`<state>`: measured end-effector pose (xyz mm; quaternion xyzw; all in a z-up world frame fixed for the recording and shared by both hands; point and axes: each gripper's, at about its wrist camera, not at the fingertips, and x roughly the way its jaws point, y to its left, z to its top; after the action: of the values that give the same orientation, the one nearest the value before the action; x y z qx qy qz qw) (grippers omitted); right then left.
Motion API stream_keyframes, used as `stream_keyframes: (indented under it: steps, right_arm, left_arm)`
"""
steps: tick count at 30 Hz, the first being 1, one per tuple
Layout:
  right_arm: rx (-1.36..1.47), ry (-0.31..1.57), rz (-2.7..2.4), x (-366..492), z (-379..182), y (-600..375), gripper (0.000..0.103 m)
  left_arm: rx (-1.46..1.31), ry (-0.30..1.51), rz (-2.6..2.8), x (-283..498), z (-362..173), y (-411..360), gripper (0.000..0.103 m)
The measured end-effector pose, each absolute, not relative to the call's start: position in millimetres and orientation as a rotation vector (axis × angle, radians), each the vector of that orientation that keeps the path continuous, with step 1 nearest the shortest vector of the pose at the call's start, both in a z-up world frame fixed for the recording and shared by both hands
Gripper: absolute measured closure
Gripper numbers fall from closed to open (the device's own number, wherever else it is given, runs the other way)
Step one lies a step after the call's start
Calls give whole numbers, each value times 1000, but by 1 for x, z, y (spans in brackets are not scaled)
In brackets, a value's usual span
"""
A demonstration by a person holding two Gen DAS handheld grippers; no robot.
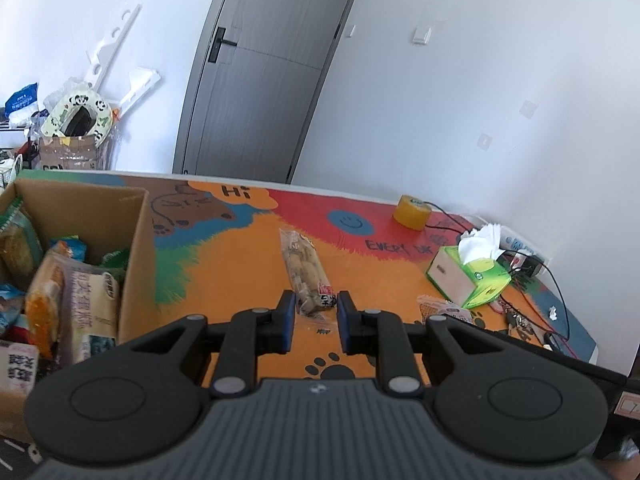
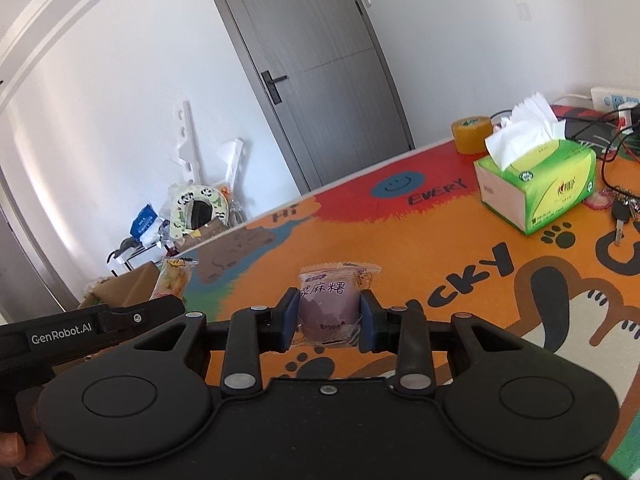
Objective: Organize snacks
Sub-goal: 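Carry both held snacks over the cardboard box with both grippers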
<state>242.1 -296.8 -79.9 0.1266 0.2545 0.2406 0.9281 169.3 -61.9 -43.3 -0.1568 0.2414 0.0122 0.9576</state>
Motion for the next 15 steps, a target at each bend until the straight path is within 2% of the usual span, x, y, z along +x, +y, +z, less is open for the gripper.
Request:
stream_keyframes:
  steps: [15]
  right_arm:
    - [243,461,538,215,-56,-281,70]
  left_arm:
    - [-324,416,40,135,-21,-46,82]
